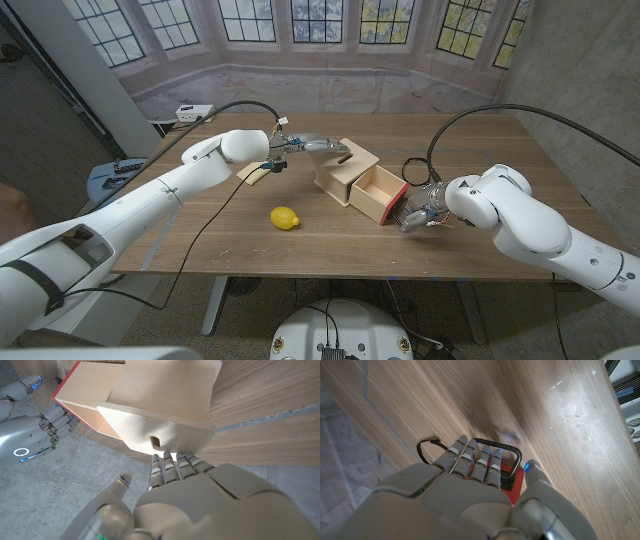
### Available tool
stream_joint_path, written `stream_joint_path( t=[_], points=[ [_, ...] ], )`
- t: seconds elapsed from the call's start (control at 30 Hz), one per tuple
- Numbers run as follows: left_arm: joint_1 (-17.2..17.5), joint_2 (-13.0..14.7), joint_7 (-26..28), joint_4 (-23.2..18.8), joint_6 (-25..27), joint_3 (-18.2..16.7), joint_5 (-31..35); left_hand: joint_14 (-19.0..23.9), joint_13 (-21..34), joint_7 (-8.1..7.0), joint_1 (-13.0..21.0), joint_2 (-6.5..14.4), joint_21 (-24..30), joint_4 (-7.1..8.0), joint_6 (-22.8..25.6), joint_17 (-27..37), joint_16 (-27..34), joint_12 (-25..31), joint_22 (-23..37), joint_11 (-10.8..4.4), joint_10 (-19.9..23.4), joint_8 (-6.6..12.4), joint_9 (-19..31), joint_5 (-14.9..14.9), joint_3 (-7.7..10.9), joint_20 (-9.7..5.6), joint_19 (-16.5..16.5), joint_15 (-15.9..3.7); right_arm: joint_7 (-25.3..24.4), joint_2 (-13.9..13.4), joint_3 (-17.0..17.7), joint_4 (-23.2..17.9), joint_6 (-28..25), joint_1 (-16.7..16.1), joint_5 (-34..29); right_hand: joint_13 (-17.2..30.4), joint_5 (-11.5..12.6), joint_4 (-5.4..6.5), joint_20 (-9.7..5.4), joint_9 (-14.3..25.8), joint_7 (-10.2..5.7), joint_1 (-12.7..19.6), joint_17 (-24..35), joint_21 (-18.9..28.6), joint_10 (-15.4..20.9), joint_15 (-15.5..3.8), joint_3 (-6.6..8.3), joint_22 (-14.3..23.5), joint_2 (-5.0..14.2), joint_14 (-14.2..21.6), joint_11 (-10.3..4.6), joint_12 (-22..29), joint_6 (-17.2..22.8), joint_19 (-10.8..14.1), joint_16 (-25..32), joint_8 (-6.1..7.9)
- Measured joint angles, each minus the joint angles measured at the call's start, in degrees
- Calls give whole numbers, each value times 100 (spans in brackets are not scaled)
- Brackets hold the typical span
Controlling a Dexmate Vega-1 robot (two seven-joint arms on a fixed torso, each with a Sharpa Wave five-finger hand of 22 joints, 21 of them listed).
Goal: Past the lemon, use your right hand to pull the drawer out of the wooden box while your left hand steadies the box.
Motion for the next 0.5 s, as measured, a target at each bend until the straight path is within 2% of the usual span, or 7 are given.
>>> stream_joint_path(
  t=[0.5],
  points=[
    [15, 7, -8, -53, 8, -4, 20, 1, 0, -21, -1, -1, 5, -25, -21, -1, -6, 0, 0, -21, 21, 0, 0, 0, 25, 0, 0, 1, 10, 11, 52, -25, -62, -155, -95, -1, 0, 0, -21, 0, 0, -23, 0, 0, -10, 0, 0, 0, -23, 0, -9, -6, 0, 21, 0, 0]
  ],
)
